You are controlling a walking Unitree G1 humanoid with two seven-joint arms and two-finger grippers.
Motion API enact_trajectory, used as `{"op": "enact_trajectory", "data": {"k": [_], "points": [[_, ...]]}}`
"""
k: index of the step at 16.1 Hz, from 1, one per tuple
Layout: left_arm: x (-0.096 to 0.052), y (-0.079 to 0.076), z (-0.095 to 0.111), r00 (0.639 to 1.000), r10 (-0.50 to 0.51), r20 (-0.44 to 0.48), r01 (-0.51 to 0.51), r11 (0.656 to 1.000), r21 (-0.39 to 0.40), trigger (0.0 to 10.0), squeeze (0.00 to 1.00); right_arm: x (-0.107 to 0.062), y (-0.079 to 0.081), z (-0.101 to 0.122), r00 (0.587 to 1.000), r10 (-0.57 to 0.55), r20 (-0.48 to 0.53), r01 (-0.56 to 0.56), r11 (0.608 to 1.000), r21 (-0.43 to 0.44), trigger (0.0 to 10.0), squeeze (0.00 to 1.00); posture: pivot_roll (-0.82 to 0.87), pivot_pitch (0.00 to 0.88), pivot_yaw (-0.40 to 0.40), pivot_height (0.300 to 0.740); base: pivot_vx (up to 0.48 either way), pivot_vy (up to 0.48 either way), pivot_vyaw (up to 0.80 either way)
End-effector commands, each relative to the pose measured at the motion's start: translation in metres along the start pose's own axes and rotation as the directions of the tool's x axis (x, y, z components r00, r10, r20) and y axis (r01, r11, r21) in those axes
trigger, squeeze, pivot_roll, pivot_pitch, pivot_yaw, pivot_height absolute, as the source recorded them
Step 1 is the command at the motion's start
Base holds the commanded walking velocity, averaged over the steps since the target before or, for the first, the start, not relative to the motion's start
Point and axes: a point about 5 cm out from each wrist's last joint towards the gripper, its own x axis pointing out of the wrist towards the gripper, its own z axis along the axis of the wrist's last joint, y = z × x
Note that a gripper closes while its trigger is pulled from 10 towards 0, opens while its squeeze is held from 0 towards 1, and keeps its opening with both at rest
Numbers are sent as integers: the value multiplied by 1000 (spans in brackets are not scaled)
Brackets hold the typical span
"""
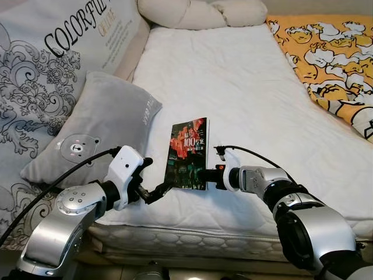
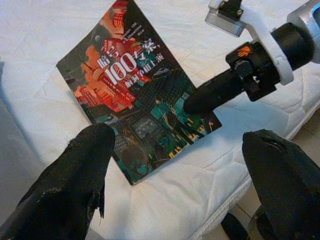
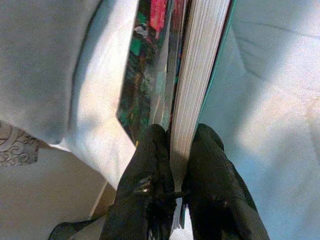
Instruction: Clean up the room
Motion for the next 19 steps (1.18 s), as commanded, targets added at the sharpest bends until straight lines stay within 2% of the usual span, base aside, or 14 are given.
{"op": "enact_trajectory", "data": {"k": [1, 6, 8, 9, 10, 12, 14, 15, 16, 17, 18, 19], "points": [[-3, -2, 2, 1000, 1, -5, -1, 1000, 13, 10000, 63, -3, -2, 15, 997, -59, 54, 60, 998, -24, 10000, 1000, 204, 104, 38, 740, 0, 0, 0], [-1, -2, 3, 1000, 1, -12, -1, 1000, 9, 10000, 63, -9, -11, 21, 984, -145, 102, 150, 988, -43, 10000, 1000, 204, 101, 47, 740, 0, 0, 0], [-1, -2, 4, 1000, 0, -12, 0, 1000, 9, 10000, 63, -13, -16, 25, 975, -181, 125, 188, 981, -47, 10000, 922, 203, 96, 51, 740, 0, 0, 0], [0, -1, 4, 1000, -1, -13, 1, 1000, 9, 10000, 63, -16, -19, 28, 969, -204, 137, 210, 977, -34, 10000, 255, 197, 93, 53, 740, 0, 0, 0], [0, -1, 3, 1000, -1, -16, 1, 1000, 10, 10000, 63, -18, -21, 29, 968, -208, 140, 214, 976, -29, 10000, 0, 190, 86, 52, 740, 0, 0, 0], [0, 0, 2, 1000, 3, -15, -2, 1000, 9, 10000, 63, -20, -25, 26, 971, -204, 128, 215, 973, -78, 10000, 0, 181, 67, 48, 740, 0, 0, 0], [1, 0, 2, 1000, 26, 2, -26, 1000, 5, 10000, 63, -25, -28, 32, 963, -179, 201, 193, 980, -55, 10000, 0, 173, 44, 38, 740, 0, 0, 0], [2, -1, -1, 999, 45, 5, -45, 999, -18, 10000, 71, -29, -28, 39, 949, -161, 272, 174, 984, -25, 10000, 0, 152, 11, 33, 740, 0, 0, 0], [3, -3, -6, 997, 76, -3, -76, 996, -45, 10000, 63, -34, -32, 45, 924, -177, 339, 202, 979, -38, 10000, 0, 139, 0, 36, 740, 0, 0, 0], [5, -1, -8, 990, 137, 13, -136, 988, -68, 10000, 63, -39, -39, 44, 898, -234, 373, 277, 959, -64, 10000, 0, 120, 0, 42, 740, 0, 0, 0], [8, 3, -10, 971, 237, 42, -232, 967, -104, 10000, 71, -46, -45, 41, 867, -280, 412, 330, 942, -55, 10000, 0, 97, 0, 48, 740, 0, 0, 0], [9, 7, -9, 949, 308, 64, -296, 943, -149, 10000, 71, -54, -43, 38, 837, -271, 476, 321, 947, -24, 10000, 0, 74, 0, 54, 740, 0, 0, 0]]}}
